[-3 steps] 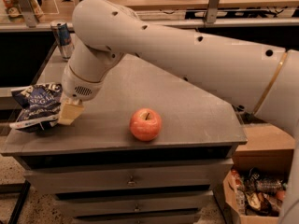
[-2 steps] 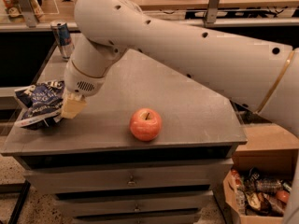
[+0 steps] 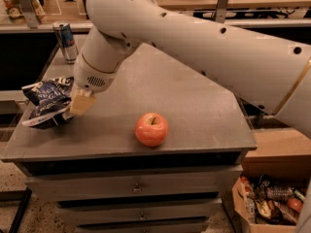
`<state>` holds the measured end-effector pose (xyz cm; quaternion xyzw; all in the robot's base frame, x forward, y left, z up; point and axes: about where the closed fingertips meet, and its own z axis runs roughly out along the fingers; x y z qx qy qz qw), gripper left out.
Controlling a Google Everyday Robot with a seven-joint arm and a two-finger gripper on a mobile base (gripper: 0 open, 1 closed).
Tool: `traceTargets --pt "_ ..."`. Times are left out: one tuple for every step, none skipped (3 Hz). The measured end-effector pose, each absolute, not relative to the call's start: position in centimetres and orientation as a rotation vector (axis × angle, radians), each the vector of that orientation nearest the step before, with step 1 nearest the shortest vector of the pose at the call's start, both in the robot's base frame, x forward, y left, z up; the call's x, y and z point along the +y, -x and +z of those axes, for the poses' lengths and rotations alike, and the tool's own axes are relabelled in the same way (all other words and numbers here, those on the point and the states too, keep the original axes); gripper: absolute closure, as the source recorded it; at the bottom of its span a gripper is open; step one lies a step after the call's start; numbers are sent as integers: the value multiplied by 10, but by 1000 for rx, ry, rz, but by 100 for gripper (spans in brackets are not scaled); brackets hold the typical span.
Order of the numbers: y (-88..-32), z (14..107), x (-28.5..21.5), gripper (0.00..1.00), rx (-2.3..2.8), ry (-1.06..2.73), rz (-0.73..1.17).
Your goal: Move blue chip bag near apple
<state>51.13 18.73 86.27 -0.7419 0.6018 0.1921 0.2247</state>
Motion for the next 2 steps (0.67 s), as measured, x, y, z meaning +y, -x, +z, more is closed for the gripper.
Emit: traceTargets --pt "-517 869 177 100 1650 2045 543" --pt "-523 880 162 100 1635 2051 528"
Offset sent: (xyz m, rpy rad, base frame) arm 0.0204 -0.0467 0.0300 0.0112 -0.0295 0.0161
